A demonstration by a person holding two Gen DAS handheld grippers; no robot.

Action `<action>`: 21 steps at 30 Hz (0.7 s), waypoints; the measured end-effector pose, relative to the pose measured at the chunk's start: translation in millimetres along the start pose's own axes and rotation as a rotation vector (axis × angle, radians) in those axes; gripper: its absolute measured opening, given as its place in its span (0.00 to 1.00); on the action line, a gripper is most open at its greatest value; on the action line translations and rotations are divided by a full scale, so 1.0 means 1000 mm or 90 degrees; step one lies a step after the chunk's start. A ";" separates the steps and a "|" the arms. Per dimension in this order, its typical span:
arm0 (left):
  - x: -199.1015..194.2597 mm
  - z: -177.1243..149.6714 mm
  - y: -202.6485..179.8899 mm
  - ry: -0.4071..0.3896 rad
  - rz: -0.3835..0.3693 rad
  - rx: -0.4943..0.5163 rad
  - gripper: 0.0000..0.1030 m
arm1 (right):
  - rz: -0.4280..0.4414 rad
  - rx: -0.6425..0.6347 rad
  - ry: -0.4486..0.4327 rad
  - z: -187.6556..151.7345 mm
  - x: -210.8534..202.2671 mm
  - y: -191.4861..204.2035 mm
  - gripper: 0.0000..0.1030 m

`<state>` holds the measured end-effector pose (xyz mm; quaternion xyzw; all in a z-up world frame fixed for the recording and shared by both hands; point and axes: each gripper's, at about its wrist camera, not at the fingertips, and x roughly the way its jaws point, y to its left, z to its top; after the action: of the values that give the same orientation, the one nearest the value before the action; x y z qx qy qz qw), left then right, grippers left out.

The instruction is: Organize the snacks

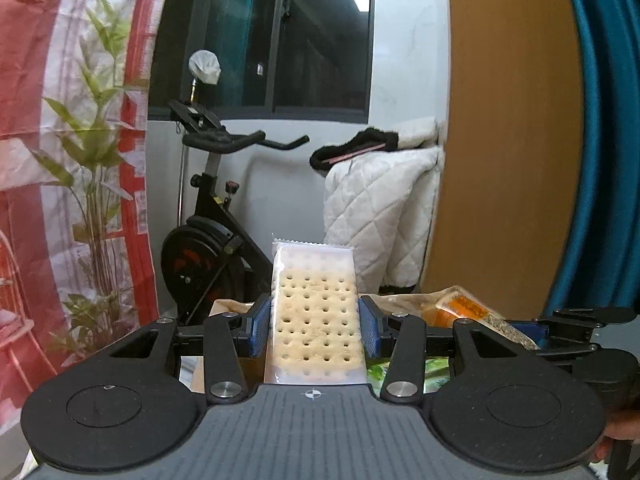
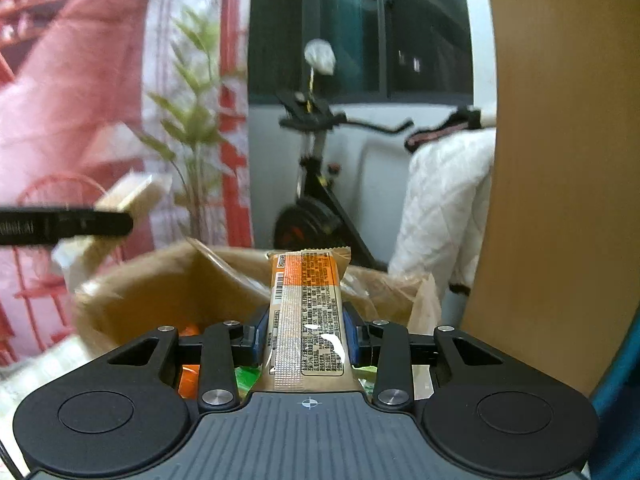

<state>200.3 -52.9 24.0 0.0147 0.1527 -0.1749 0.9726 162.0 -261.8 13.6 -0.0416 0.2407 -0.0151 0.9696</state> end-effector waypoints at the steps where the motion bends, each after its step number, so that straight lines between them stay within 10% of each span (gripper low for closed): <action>1: 0.010 -0.001 0.000 0.012 0.003 0.003 0.47 | -0.005 0.005 0.009 -0.003 0.006 -0.002 0.32; 9: 0.043 -0.017 0.017 0.081 0.002 -0.019 0.49 | -0.041 0.009 0.044 -0.021 0.025 -0.004 0.35; 13: 0.031 -0.018 0.020 0.084 0.017 -0.028 0.82 | -0.044 0.015 0.026 -0.021 0.013 -0.007 0.67; 17: 0.010 -0.011 0.020 0.075 0.013 -0.024 0.90 | -0.030 0.027 0.004 -0.016 -0.006 -0.006 0.97; 21: -0.013 -0.005 0.012 0.059 0.042 0.008 0.92 | -0.016 0.054 -0.014 -0.013 -0.030 -0.002 0.99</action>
<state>191.3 -36.5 23.2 0.0341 0.1961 -0.1429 0.9695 129.3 -262.8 16.5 -0.0039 0.2283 -0.0369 0.9729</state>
